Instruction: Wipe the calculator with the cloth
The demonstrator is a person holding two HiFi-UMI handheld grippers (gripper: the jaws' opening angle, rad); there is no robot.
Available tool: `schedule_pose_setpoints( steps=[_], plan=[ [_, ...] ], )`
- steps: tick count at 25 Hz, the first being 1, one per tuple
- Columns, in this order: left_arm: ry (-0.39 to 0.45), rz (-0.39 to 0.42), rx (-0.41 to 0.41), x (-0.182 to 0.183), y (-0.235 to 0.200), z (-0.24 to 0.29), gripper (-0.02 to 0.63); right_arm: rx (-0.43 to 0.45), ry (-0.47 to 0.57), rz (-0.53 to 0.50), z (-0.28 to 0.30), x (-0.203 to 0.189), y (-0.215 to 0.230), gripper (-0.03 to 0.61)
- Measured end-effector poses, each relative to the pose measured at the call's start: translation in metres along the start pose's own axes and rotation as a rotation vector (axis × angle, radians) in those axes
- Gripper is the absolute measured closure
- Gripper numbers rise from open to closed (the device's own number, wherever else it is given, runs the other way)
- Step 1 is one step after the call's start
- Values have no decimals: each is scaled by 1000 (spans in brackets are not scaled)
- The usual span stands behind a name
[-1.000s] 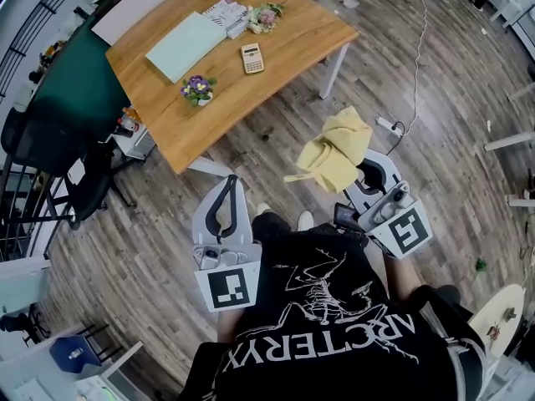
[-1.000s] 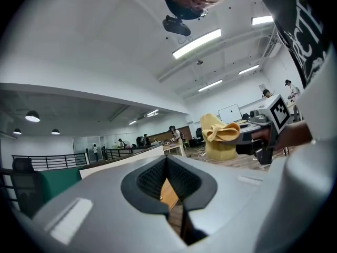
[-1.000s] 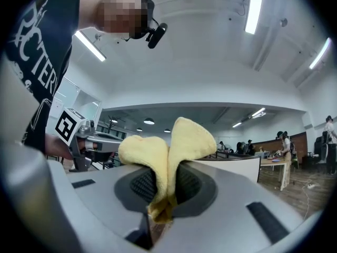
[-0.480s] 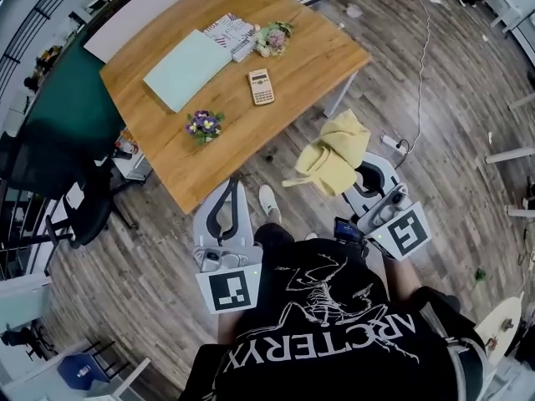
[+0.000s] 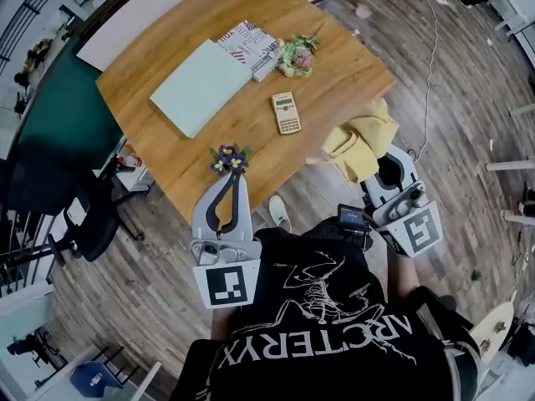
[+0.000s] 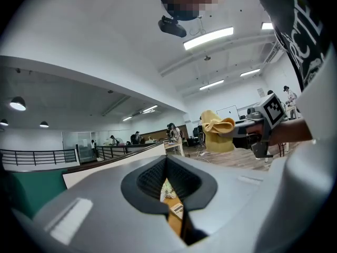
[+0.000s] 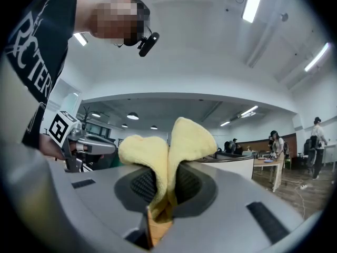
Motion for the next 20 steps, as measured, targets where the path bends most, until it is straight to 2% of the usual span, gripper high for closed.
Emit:
schedule_pose_setpoints(
  steps=[4, 8, 17, 19, 20],
  plan=[
    [-12, -7, -19, 2, -14, 27, 604, -36, -11, 6, 19, -2, 23, 522],
    [-20, -14, -12, 5, -12, 51, 604, -29, -23, 7, 30, -8, 45, 522],
    [-47, -19, 55, 8, -9, 79, 604, 94, -32, -47, 70, -21, 75, 522],
    [-50, -18, 72, 7, -10, 82, 604, 139, -98, -83, 85, -35, 78, 522],
    [-54, -18, 82, 7, -11, 82, 604, 164, -164, -99, 94, -47, 79, 522]
  ],
)
Point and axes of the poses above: the fingertips, and each gripper's own axes: z forward along the fingers, y to its right, x out of its top, the point moved 6 cm from there along -z, backward along the fingers, and after that the axes turned 1 degree about -x, right-handed, at the moved point
